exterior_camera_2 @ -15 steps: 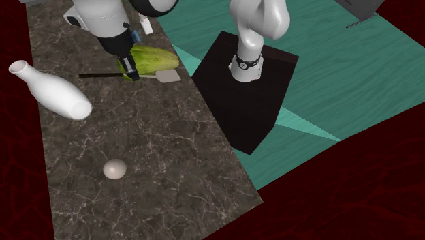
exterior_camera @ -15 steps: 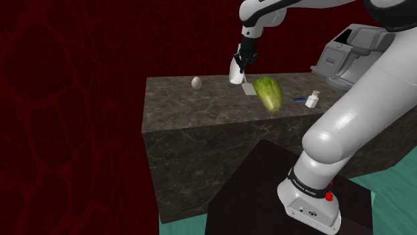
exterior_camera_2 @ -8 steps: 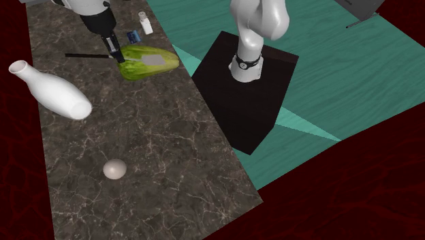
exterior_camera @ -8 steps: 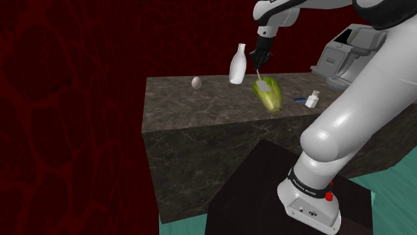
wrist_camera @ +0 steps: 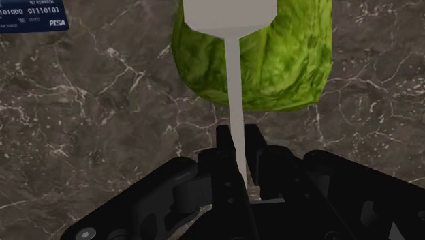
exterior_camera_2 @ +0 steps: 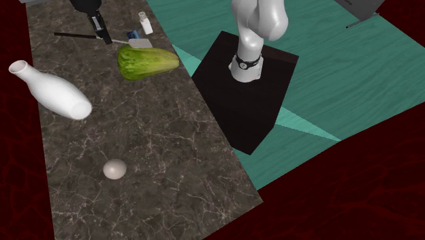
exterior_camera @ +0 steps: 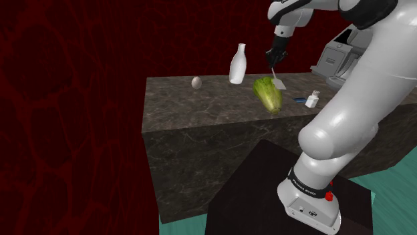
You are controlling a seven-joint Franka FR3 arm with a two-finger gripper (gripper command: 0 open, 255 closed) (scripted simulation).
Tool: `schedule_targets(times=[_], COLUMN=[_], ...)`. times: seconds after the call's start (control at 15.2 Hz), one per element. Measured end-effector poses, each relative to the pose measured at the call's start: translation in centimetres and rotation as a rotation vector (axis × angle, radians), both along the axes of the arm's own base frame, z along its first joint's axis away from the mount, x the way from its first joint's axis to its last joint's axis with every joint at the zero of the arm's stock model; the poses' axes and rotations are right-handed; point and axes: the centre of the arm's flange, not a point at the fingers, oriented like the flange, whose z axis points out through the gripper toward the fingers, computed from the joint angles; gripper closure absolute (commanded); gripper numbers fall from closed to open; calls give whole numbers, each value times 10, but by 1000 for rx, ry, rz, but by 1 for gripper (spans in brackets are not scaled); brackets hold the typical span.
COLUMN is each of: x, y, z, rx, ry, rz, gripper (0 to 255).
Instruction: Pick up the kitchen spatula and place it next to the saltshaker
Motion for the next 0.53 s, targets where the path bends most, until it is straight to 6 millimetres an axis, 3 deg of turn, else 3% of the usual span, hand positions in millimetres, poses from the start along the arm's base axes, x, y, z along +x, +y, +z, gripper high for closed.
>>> schedule_targets(times=[0.53], x=[-45], y=[-91], z=[-1], rx=[0], ry=[0], rz=[0], gripper=[255])
